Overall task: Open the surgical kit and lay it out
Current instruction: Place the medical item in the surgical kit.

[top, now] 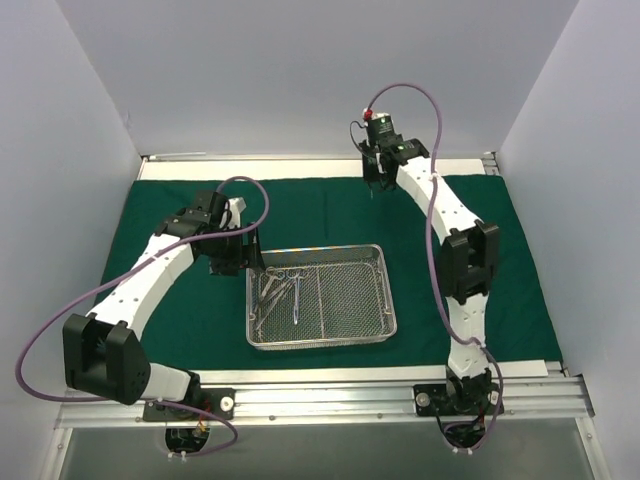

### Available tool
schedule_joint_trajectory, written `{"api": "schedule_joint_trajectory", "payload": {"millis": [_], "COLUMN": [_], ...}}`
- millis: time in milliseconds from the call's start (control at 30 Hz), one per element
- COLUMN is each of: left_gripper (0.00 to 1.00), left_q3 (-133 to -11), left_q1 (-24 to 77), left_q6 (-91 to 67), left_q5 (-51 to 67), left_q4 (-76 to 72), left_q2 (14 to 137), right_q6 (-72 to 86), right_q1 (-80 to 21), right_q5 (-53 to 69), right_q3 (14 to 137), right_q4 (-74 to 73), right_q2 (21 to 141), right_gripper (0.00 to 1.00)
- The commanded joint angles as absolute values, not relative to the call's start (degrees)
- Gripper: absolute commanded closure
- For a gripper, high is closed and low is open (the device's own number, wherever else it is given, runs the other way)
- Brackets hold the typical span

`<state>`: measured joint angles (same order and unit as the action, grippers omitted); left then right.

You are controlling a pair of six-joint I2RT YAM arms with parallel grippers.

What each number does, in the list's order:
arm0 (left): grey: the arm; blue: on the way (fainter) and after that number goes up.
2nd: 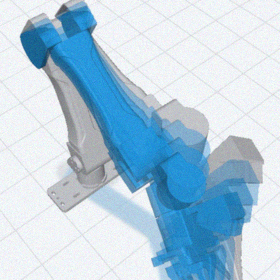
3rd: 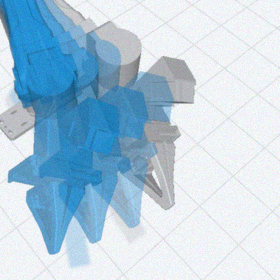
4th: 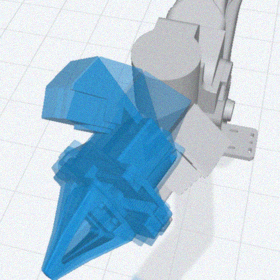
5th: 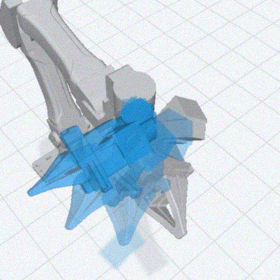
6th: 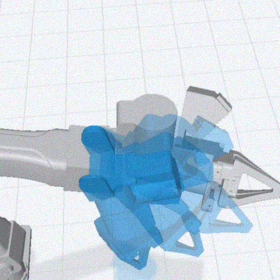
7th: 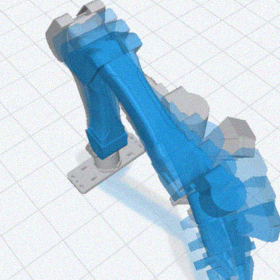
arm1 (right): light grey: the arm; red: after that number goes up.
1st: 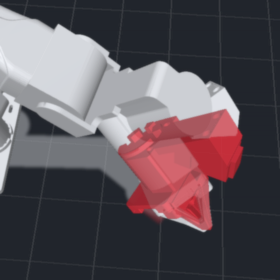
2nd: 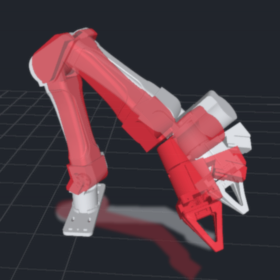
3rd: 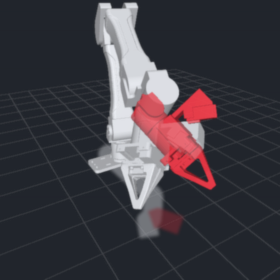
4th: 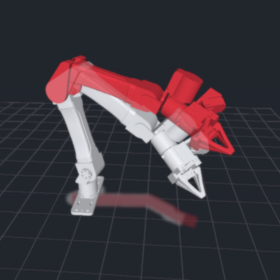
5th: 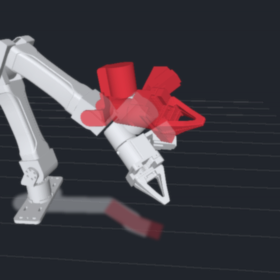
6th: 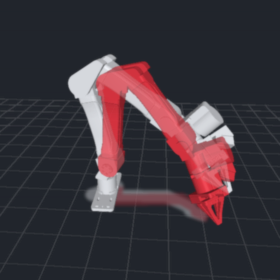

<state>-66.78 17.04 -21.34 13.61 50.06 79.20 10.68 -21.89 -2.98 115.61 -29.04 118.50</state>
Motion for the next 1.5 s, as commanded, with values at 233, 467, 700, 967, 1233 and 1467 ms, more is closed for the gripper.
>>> {"api": "schedule_joint_trajectory", "payload": {"millis": [233, 467, 700, 967, 1233, 1467], "left_gripper": [0.18, 0.18, 0.19, 0.18, 0.18, 0.18], "left_q3": [-71.3, -73.5, -74.5, -74.2, -75.2, -74.3], "left_q1": [16.5, 15.5, 14.3, 13.2, 12.7, 12.7], "left_q6": [-19.0, -17.8, -16.4, -16.1, -15.6, -17.1], "left_q5": [17.7, 18.8, 19.4, 20.9, 21.5, 20.3], "left_q4": [45.4, 46.3, 47.5, 48.0, 48.9, 48.4], "left_q2": [83.6, 86.5, 87.3, 87.5, 87.7, 85.3], "right_q6": [7.5, 7.8, 8.1, 7.8, 11.3, 11.0], "right_q1": [-14.0, -12.4, -12.2, -11.9, -14.6, -28.4], "right_q5": [-11.0, -10.1, -9.1, -9.2, -11.9, -1.2], "right_q3": [123.9, 123.8, 124.5, 124.0, 132.3, 123.3], "right_q4": [-34.7, -35.4, -35.9, -36.1, -44.0, -45.4], "right_q2": [135.3, 138.3, 140.7, 140.8, 135.5, 119.8], "right_gripper": [1.00, 1.00, 1.00, 0.77, 0.49, 0.50]}}
